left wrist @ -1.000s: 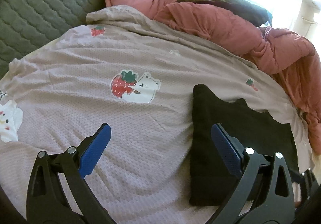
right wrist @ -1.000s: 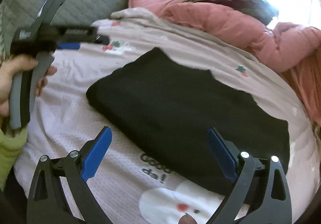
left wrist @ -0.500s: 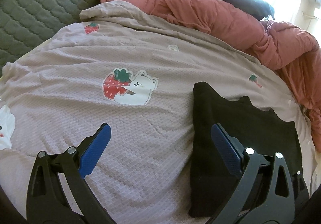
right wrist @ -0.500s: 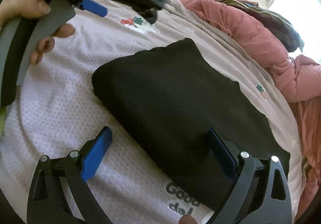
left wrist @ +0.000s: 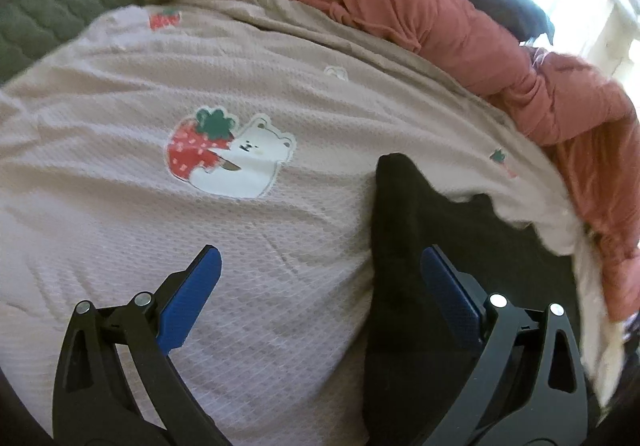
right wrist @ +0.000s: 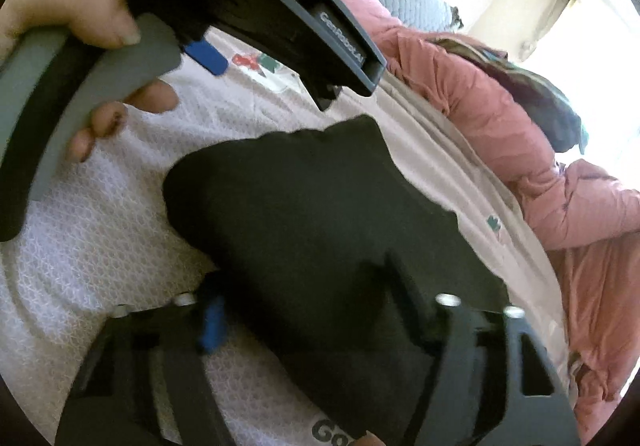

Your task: Fold small clothes

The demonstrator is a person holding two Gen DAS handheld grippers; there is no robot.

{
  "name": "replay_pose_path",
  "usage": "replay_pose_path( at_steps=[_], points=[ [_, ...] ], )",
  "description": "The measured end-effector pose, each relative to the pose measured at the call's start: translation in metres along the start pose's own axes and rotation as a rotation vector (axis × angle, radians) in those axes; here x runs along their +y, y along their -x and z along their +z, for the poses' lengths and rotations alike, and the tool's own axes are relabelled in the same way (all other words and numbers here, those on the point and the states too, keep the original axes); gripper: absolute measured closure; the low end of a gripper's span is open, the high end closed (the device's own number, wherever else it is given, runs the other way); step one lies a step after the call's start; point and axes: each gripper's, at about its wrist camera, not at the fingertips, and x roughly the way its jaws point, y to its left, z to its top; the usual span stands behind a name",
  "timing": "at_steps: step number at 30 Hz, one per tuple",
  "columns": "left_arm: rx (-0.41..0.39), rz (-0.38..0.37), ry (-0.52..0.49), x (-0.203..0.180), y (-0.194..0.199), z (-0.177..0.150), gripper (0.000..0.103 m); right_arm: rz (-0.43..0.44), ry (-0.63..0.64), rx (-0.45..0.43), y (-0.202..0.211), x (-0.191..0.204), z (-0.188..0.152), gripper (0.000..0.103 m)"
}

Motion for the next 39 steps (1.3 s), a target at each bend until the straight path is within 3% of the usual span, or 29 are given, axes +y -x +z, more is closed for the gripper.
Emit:
replay_pose_path(
  at_steps=[2, 5, 11, 14, 19, 22, 24, 26, 29, 32, 39],
  points=[
    [0.009, -0.045, 0.033, 0.004, -0.002, 0.0, 0.01, 0.009, -0.011, -0.029, 0.006, -0.003, 0.0, 0.071],
    [0.033, -0.125, 0.075, 0.005, -0.008, -0.002, 0.01, 0.04, -0.078, -0.061, 0.014, -0.017, -0.002, 0.082],
    [0.092, -0.389, 0.142, -0.003, -0.017, -0.01, 0.01, 0.105, -0.184, -0.092, 0.024, -0.041, -0.007, 0.084],
    [0.131, -0.479, 0.184, -0.006, -0.028, -0.016, 0.01, 0.118, -0.217, -0.11, 0.031, -0.046, -0.012, 0.085],
    [0.159, -0.494, 0.165, -0.021, -0.034, -0.02, 0.01, 0.121, -0.216, -0.119, 0.037, -0.048, -0.016, 0.087],
    [0.178, -0.56, 0.184, -0.029, -0.035, -0.021, 0.013, 0.12, -0.212, -0.123, 0.041, -0.049, -0.018, 0.089],
    [0.189, -0.586, 0.184, -0.037, -0.037, -0.022, 0.024, 0.122, -0.211, -0.125, 0.043, -0.049, -0.02, 0.09],
    [0.19, -0.578, 0.162, -0.045, -0.038, -0.023, 0.049, 0.121, -0.216, -0.128, 0.044, -0.05, -0.021, 0.091],
    [0.178, -0.553, 0.114, -0.054, -0.033, -0.025, 0.068, 0.122, -0.239, -0.13, 0.048, -0.054, -0.024, 0.092],
    [0.166, -0.552, 0.092, -0.062, -0.026, -0.023, 0.073, 0.121, -0.254, -0.133, 0.053, -0.059, -0.026, 0.092],
    [0.124, -0.511, 0.051, -0.096, -0.005, -0.024, 0.073, 0.113, -0.323, -0.16, 0.074, -0.08, -0.038, 0.097]
  ],
)
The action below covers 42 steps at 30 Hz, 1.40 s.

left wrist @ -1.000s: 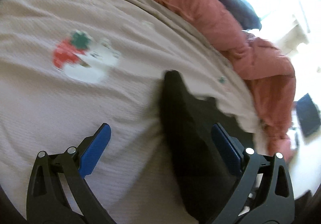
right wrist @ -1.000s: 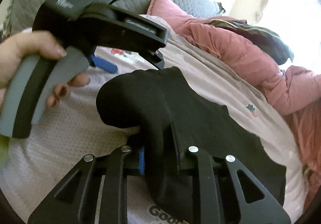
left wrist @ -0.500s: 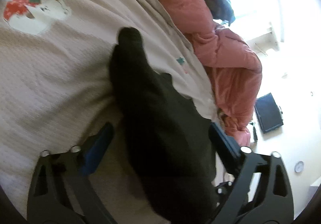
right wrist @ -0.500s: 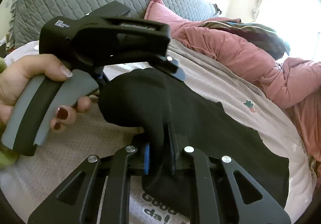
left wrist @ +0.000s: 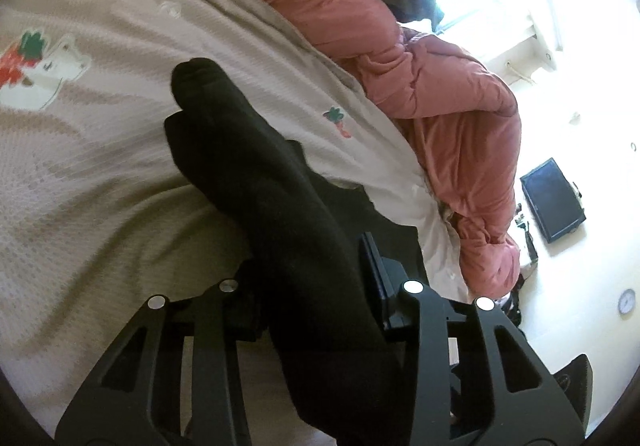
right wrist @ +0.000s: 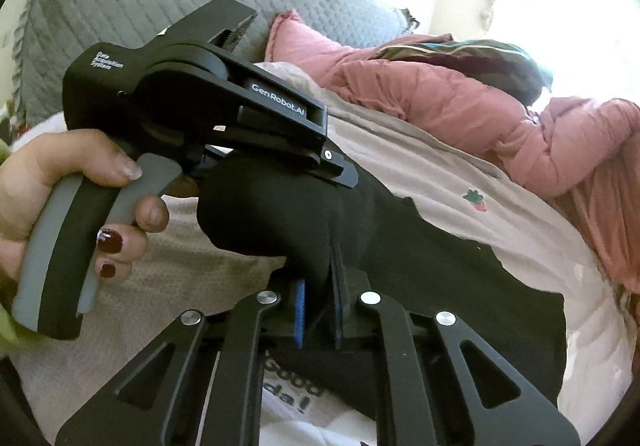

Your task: Fold small clothes

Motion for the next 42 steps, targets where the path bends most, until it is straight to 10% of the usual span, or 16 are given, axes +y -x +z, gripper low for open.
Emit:
replay_pose_path(
  at_steps=[20, 34, 38, 42],
  points=[
    [0.061, 0.082, -0.182, -0.138, -0.048, -0.027, 0.073, -0.044, -0.259, -0.087, 0.082, -0.091, -0.045, 0.097],
    [0.176, 0.172, -0.246, -0.165, -0.12, -0.057, 0.072, -0.029, -0.444, -0.022, 0.082, -0.137, -0.093, 0.097],
    [0.19, 0.061, -0.209, -0.163, -0.119, -0.061, 0.03, 0.008, -0.549, 0.021, 0.074, -0.152, -0.109, 0.096],
    [0.144, 0.062, -0.221, -0.157, -0.101, -0.06, 0.029, 0.039, -0.705, 0.058, 0.071, -0.176, -0.134, 0.094]
  ],
)
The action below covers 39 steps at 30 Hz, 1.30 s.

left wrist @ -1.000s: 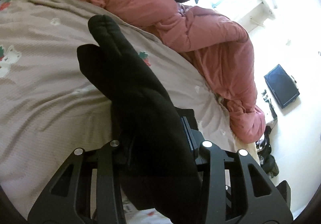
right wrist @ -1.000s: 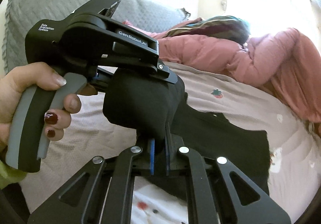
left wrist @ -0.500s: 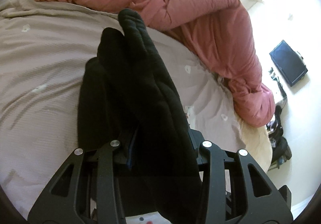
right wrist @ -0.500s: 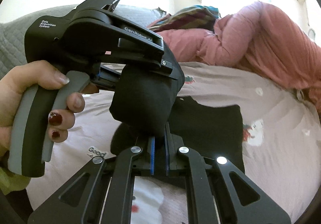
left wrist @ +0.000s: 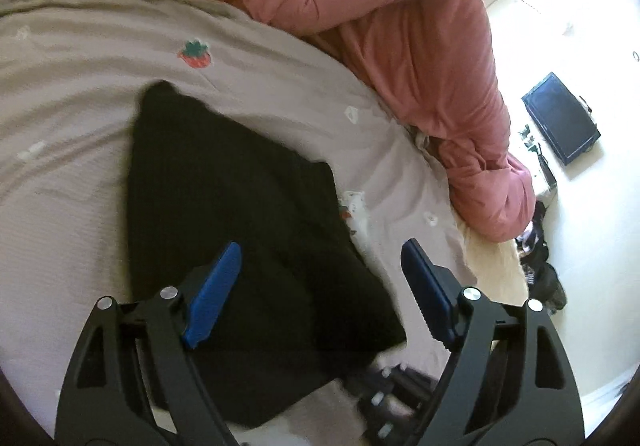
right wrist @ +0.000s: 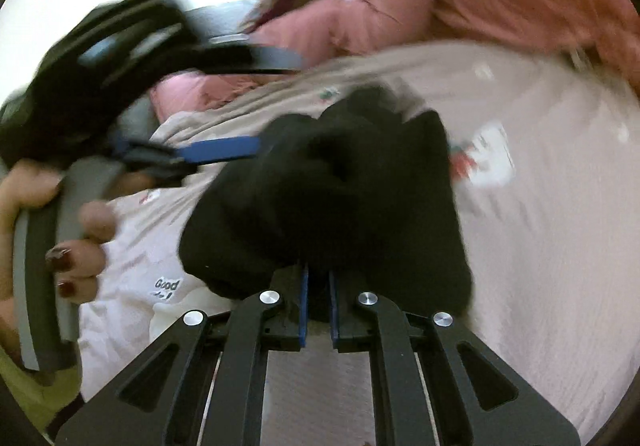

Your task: Fold small clothes

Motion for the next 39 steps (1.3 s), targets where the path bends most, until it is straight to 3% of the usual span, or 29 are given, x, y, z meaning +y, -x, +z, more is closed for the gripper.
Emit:
replay_pose_path(
  at_steps=[4, 8, 9, 11, 16, 23, 26, 27, 28, 31, 36, 39],
  points=[
    [-0.018, 0.136, -0.026, 0.023, 0.012, -0.01, 0.03, 0.073, -0.174, 0.047, 0.0, -0.032, -0.008, 0.082],
    [0.012, 0.226, -0.038, 0.045, 0.008, -0.027, 0.03, 0.115, -0.228, 0.051, 0.009, -0.041, -0.013, 0.075],
    [0.018, 0.23, -0.04, 0.049, 0.006, -0.032, 0.03, 0.119, -0.224, 0.047, 0.014, -0.041, -0.013, 0.072],
    [0.007, 0.218, -0.037, 0.054, 0.007, -0.037, 0.03, 0.111, -0.218, 0.026, 0.023, -0.041, -0.008, 0.054],
    [-0.003, 0.236, -0.084, 0.05, 0.011, -0.04, 0.03, 0.089, -0.172, -0.026, 0.038, -0.041, 0.021, 0.043],
    [-0.006, 0.28, -0.171, 0.036, 0.009, -0.046, 0.03, 0.039, -0.178, 0.079, -0.02, -0.052, 0.076, 0.036],
    [-0.004, 0.281, -0.178, 0.035, 0.009, -0.046, 0.03, 0.0, -0.191, 0.096, -0.041, -0.056, 0.088, 0.036],
    [-0.002, 0.281, -0.178, 0.035, 0.01, -0.046, 0.03, -0.005, -0.188, 0.099, -0.046, -0.056, 0.091, 0.04],
    [-0.002, 0.28, -0.178, 0.035, 0.009, -0.046, 0.03, -0.031, -0.186, 0.1, -0.049, -0.055, 0.093, 0.05],
    [-0.003, 0.279, -0.188, 0.035, 0.01, -0.047, 0.029, -0.038, -0.139, 0.069, -0.048, -0.044, 0.1, 0.054],
    [-0.004, 0.28, -0.188, 0.035, 0.01, -0.048, 0.029, -0.074, -0.06, 0.181, -0.078, -0.037, 0.096, 0.054],
    [-0.004, 0.284, -0.195, 0.034, 0.011, -0.049, 0.029, -0.053, -0.056, 0.183, -0.086, -0.039, 0.09, 0.072]
  ],
)
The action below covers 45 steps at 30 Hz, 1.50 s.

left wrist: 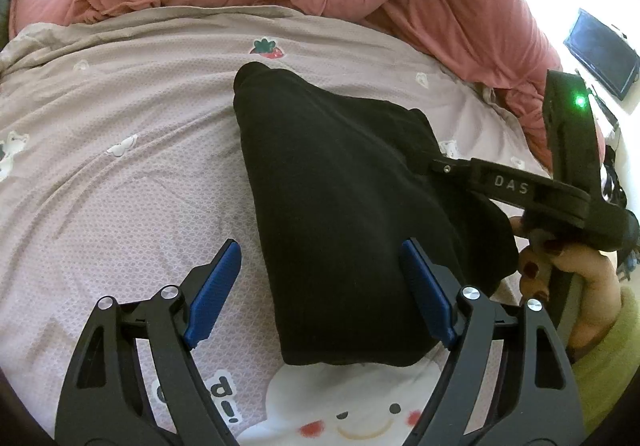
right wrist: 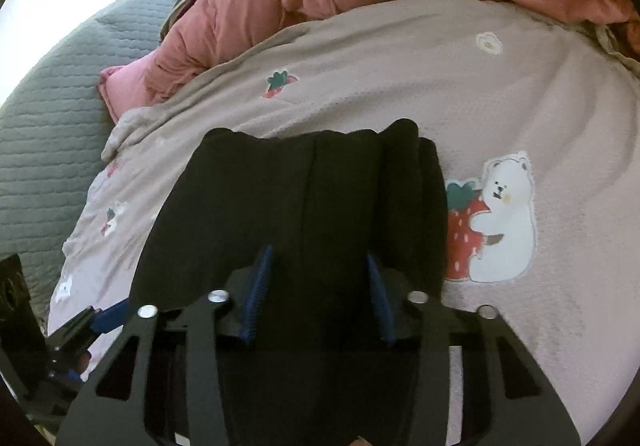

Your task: Fold small clothes

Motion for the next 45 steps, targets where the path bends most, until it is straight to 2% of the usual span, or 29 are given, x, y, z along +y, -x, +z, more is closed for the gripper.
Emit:
replay_pose_path(
  at_steps=[1, 2, 5, 9, 13, 18, 20, 25, 28, 33, 41, 45],
  points=[
    [0.0, -0.001, -0.002, 0.0, 0.0, 0.0, 0.029, 0.012, -0.007, -0.006, 0.0, -0.002, 0.0, 0.083],
    [0.001, 0.001, -0.003, 0.0, 0.0, 0.0, 0.029, 0.032, -0.015, -0.012, 0.001, -0.003, 0.0, 0.085],
    [0.0, 0.0, -0.005, -0.001, 0.0, -0.001, 0.029, 0.034, 0.043, -0.068, 0.015, 0.003, -0.001, 0.089],
    [-0.002, -0.018, -0.008, -0.003, 0.002, -0.004, 0.029, -0.02, 0.133, -0.174, 0.041, 0.016, -0.002, 0.089],
    [0.006, -0.014, -0.027, -0.008, 0.002, -0.006, 0.029, -0.109, 0.191, -0.166, 0.035, 0.017, -0.007, 0.089],
    [0.023, -0.021, -0.034, -0.011, -0.001, -0.008, 0.028, -0.194, 0.202, -0.12, 0.013, 0.008, -0.017, 0.087],
    [0.026, -0.017, -0.036, -0.01, -0.002, -0.009, 0.025, -0.208, 0.2, -0.12, 0.009, 0.004, -0.021, 0.078],
    [0.033, -0.018, -0.021, -0.005, -0.003, -0.01, 0.022, -0.208, 0.137, -0.125, 0.014, -0.002, -0.025, 0.068],
    [0.032, -0.015, -0.023, -0.005, -0.002, -0.012, 0.022, -0.234, 0.13, -0.128, 0.018, -0.001, -0.03, 0.057],
    [0.034, -0.013, -0.022, -0.003, 0.001, -0.017, 0.021, -0.222, 0.094, -0.125, 0.029, -0.006, -0.039, 0.057],
    [0.028, -0.006, -0.018, -0.001, 0.01, -0.023, 0.02, -0.247, 0.077, -0.137, 0.049, -0.009, -0.052, 0.04],
    [0.021, 0.007, -0.023, -0.001, 0.017, -0.028, 0.017, -0.251, 0.049, -0.15, 0.061, -0.012, -0.06, 0.037]
  ],
)
